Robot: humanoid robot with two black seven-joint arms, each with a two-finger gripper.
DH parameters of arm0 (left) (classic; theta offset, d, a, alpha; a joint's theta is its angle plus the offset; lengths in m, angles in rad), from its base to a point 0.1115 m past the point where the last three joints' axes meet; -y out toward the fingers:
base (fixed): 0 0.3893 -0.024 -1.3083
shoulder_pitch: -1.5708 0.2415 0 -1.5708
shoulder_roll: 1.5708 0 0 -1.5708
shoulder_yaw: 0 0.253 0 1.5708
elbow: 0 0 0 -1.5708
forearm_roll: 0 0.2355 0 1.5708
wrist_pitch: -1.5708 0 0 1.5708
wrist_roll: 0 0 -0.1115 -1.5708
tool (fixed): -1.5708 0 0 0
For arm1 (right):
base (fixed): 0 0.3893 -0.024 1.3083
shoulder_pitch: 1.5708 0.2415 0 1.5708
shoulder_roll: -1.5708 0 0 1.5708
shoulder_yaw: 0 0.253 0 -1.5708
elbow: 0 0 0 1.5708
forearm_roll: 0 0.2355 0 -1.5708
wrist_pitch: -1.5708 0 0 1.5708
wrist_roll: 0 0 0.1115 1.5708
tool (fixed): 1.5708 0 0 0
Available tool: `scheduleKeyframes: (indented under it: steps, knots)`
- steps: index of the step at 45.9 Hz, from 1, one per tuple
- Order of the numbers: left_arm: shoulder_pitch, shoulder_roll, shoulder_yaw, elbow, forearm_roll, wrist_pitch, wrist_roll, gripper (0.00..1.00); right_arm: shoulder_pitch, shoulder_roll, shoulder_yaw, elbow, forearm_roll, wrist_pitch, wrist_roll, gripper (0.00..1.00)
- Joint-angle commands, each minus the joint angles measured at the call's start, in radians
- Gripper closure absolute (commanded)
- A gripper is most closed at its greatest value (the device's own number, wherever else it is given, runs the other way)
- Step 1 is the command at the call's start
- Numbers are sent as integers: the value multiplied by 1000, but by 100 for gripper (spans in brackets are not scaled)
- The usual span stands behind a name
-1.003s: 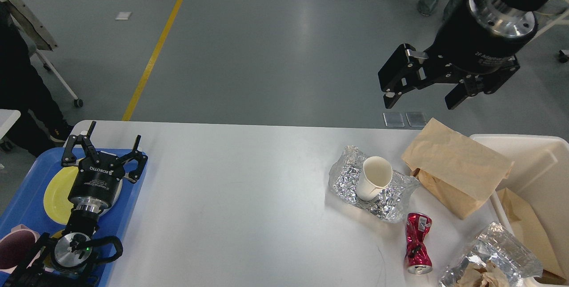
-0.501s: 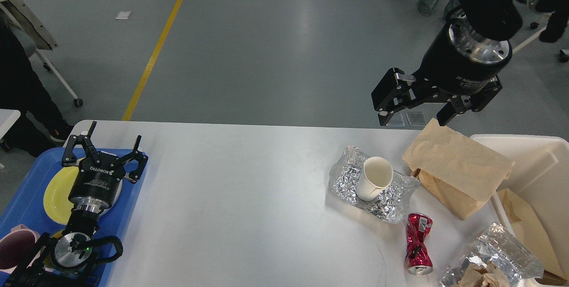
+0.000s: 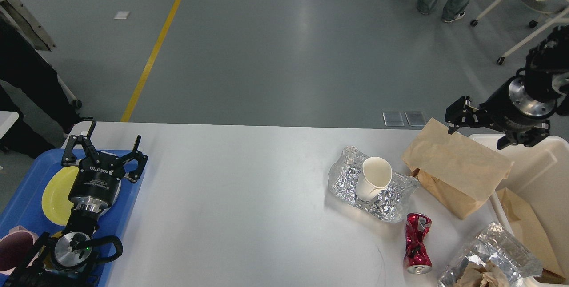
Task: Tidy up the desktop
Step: 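Grasp the folded brown paper bag beside the cup with the right gripper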
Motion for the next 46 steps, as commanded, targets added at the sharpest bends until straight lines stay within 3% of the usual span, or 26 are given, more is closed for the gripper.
scheduleKeyframes:
  steps: [1, 24, 34, 46]
  knots:
    - [0, 0, 0, 1, 0, 0, 0, 4, -196, -18, 15, -138, 6, -59, 3, 0]
    - [0, 0, -1, 1, 0, 0, 0, 4, -715, -21, 213, -615, 6, -86, 12, 0]
    - [0, 0, -1, 1, 0, 0, 0, 4, -810, -12, 256, -727, 10, -89, 11, 0]
    - [0, 0, -1, 1, 0, 0, 0, 4, -923, -14, 504, -790, 19, -93, 9, 0]
